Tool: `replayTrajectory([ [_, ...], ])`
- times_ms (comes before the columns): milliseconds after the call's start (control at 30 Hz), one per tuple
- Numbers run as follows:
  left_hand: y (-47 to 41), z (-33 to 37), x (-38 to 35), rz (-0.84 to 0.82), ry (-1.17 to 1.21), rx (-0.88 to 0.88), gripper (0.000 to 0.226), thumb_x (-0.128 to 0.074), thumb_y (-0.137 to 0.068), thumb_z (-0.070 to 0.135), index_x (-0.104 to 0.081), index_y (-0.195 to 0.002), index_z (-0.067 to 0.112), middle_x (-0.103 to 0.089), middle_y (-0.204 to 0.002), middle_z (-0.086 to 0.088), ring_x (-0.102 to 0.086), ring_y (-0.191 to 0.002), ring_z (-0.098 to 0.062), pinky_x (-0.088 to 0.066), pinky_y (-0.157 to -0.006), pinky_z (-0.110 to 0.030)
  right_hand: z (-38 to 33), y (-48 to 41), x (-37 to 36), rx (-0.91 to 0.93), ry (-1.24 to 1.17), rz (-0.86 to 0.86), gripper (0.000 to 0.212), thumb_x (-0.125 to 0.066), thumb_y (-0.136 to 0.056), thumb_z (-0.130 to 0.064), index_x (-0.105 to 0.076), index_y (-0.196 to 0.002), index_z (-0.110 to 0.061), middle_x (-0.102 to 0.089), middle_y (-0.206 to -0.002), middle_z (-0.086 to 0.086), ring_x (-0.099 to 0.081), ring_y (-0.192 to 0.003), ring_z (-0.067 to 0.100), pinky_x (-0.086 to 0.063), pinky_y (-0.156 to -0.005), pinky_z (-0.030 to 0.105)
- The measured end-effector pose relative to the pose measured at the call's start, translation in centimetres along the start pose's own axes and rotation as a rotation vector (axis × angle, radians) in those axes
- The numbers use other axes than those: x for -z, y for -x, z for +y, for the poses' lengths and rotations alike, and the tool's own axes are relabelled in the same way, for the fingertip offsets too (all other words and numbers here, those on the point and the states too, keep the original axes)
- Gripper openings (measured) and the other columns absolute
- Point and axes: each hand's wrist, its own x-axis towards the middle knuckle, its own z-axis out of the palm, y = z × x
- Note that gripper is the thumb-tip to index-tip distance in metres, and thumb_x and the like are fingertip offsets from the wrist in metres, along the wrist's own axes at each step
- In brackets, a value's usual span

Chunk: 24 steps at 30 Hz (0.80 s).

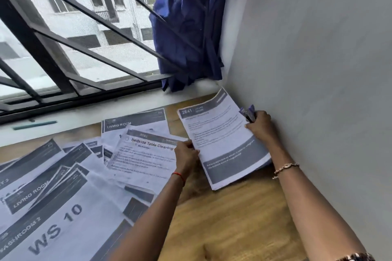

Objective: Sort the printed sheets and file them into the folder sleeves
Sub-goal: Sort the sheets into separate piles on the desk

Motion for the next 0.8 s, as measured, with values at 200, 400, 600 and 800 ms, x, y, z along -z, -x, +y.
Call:
replayTrajectory([
  [200,-0.1,-1.2,-0.8,0.001,-0.276,-0.089,0.019,-0.056,-0.074,-0.012,-0.059,-0.091,-0.005,-0.044,-0.108,-0.017,-0.045,-0.097,-0.025,-0.038,-0.088,-0.022,0.8,0.3,-2.0,-0.016,0.324,-0.111,0.030,-0.060,-0.080,-0.002,-0.058,-0.109,0.003,-0.061,-0.112,0.027,-0.058,-0.105,0.042,-0.047,-0.084,0.042],
  [400,0.3,-0.7,0.4,-0.012,-0.258,-0.160,0.021,-0.057,-0.077,-0.011,-0.063,-0.097,-0.005,-0.040,-0.099,-0.009,-0.036,-0.094,-0.018,-0.032,-0.080,-0.014,0.6,2.1,-2.9,0.085,0.377,0.049,0.021,-0.047,-0.084,0.007,-0.058,-0.102,0.009,-0.056,-0.111,0.028,-0.055,-0.103,0.045,-0.044,-0.085,0.047],
  [600,1.4,-1.3,3.6,0.166,-0.171,-0.180,0.034,-0.063,-0.077,-0.010,-0.062,-0.111,-0.005,-0.043,-0.108,-0.008,-0.052,-0.095,-0.026,-0.038,-0.076,-0.013,-2.4,4.7,-4.8,0.113,0.184,0.036,0.024,-0.050,-0.094,-0.011,-0.050,-0.109,0.008,-0.055,-0.114,0.027,-0.053,-0.107,0.042,-0.043,-0.082,0.043],
  [800,3.7,-3.5,7.4,0.285,-0.203,-0.216,0.026,-0.062,-0.075,-0.010,-0.067,-0.099,-0.002,-0.050,-0.109,-0.015,-0.052,-0.102,-0.027,-0.043,-0.087,-0.027,-2.1,8.9,-6.1,-0.047,0.056,-0.064,0.038,-0.043,-0.098,-0.019,-0.036,-0.122,0.010,-0.041,-0.129,0.029,-0.042,-0.119,0.045,-0.037,-0.093,0.047],
])
